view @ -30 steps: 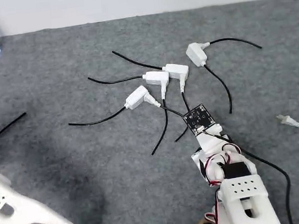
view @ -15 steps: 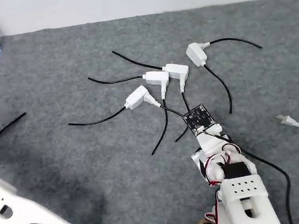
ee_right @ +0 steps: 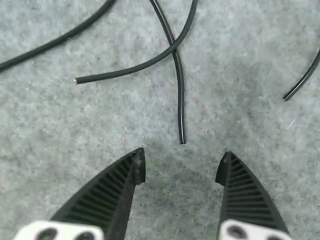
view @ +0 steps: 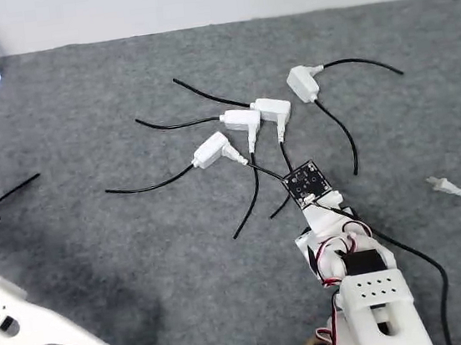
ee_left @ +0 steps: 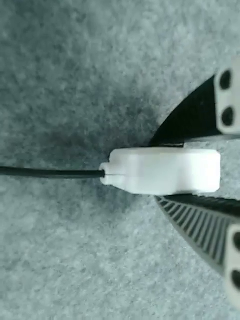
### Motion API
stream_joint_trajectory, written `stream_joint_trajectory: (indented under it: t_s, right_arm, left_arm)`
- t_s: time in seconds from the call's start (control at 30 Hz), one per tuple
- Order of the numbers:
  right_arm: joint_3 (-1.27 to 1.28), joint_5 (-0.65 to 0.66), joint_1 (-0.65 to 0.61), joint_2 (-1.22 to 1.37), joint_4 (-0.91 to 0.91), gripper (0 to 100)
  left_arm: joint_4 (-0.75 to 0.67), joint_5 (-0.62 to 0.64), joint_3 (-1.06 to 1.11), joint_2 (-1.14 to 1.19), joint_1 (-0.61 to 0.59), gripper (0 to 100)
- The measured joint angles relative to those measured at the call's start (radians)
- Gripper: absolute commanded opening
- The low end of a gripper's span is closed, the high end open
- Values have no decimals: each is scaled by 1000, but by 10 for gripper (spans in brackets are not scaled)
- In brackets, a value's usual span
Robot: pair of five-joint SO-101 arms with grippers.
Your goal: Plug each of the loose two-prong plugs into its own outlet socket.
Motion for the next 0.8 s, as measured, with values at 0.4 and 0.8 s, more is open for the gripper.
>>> stream_joint_trajectory:
  t_s: [0.4, 0.8]
  right_arm:
    - [0, 0, 0, 0, 0, 221]
    - [0, 0, 0, 0, 0, 220]
  left_arm:
    - [2, 55, 0, -101, 37, 12]
    - [6, 407, 0, -417, 130, 12]
